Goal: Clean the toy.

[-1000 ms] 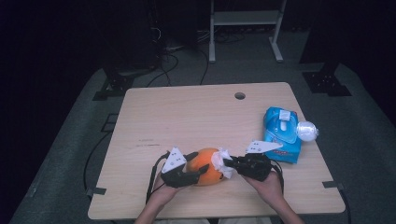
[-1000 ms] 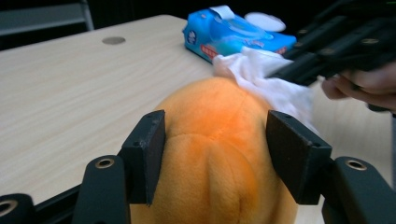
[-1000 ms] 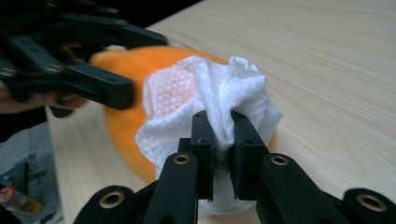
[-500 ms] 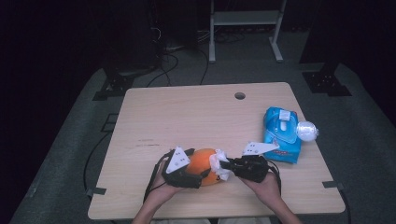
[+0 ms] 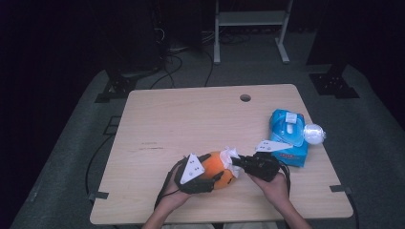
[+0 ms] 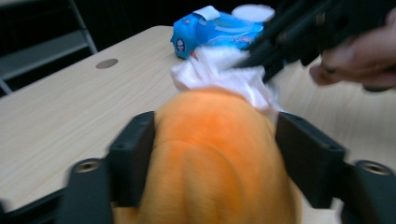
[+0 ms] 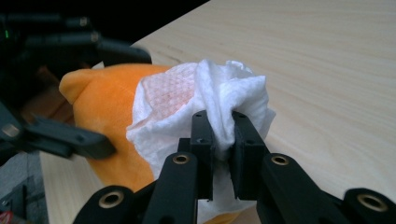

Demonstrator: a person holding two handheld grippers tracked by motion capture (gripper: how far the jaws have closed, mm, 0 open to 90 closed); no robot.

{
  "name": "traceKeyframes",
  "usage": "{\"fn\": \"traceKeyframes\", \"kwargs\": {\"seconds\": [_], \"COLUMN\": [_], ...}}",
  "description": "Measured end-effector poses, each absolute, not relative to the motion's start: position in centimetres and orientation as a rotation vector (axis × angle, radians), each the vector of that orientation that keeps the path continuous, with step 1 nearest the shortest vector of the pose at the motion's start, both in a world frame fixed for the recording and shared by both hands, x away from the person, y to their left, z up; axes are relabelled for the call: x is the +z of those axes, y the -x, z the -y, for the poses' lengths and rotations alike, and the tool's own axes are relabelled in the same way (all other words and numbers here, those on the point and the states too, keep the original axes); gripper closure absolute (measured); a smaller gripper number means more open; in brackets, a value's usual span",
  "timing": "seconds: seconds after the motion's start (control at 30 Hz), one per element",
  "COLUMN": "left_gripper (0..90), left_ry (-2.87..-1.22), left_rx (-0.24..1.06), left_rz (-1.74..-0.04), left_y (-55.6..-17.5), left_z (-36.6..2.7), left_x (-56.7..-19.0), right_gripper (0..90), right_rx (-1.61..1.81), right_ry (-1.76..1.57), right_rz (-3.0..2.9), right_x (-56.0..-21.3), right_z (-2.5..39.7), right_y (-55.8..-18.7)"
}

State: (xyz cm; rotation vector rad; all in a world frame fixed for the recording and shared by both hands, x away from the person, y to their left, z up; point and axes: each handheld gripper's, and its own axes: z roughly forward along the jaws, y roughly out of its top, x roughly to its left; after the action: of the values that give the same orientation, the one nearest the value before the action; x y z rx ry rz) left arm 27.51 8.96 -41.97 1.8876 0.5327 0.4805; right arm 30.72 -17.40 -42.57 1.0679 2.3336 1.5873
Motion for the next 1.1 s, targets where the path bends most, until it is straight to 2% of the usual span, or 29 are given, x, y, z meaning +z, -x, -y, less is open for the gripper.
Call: {"fn": "traceKeyframes", "kwargs": {"seconds": [0.07,0.13,0.2,0.23,0.3,0.4,0.5,0.6,0.9,1.1], "left_gripper": [17.4,11.9,13.9,18.8,32.2,38.7,37.3,29.6,30.1,29.8], "left_ry": [-1.907,-1.999,-2.019,-2.024,-2.018,-1.951,-1.914,-1.991,-1.978,-1.964], "left_rx": [0.453,0.432,0.363,0.374,0.427,0.544,0.651,0.56,0.434,0.415], "left_rz": [-0.584,-0.625,-0.644,-0.625,-0.591,-0.508,-0.44,-0.457,-0.527,-0.523], "left_y": [-27.8,-28.1,-28.3,-28.2,-28.0,-27.7,-27.4,-27.9,-28.1,-28.0], "left_z": [-9.4,-9.4,-9.3,-9.3,-9.2,-8.8,-8.0,-7.9,-11.3,-11.8], "left_x": [-41.5,-41.8,-42.8,-43.0,-42.7,-42.4,-42.7,-43.6,-43.9,-44.2], "right_gripper": [80.6,80.5,80.3,80.3,80.3,80.3,80.2,80.3,80.3,80.2], "right_rx": [1.599,1.59,1.563,1.557,1.567,1.578,1.615,1.584,1.425,1.56], "right_ry": [-1.038,-0.985,-0.964,-0.97,-1.001,-1.015,-1.008,-1.012,-1.114,-1.004], "right_rz": [-2.378,-2.409,-2.417,-2.414,-2.397,-2.348,-2.292,-2.315,-2.355,-2.331], "right_x": [-42.8,-42.6,-42.2,-42.2,-42.3,-41.8,-41.0,-41.6,-44.6,-42.2], "right_z": [17.0,16.5,16.4,16.4,16.6,17.0,17.4,17.3,18.1,16.9], "right_y": [-30.3,-29.7,-29.5,-29.6,-29.8,-29.9,-29.8,-29.9,-30.8,-29.7]}}
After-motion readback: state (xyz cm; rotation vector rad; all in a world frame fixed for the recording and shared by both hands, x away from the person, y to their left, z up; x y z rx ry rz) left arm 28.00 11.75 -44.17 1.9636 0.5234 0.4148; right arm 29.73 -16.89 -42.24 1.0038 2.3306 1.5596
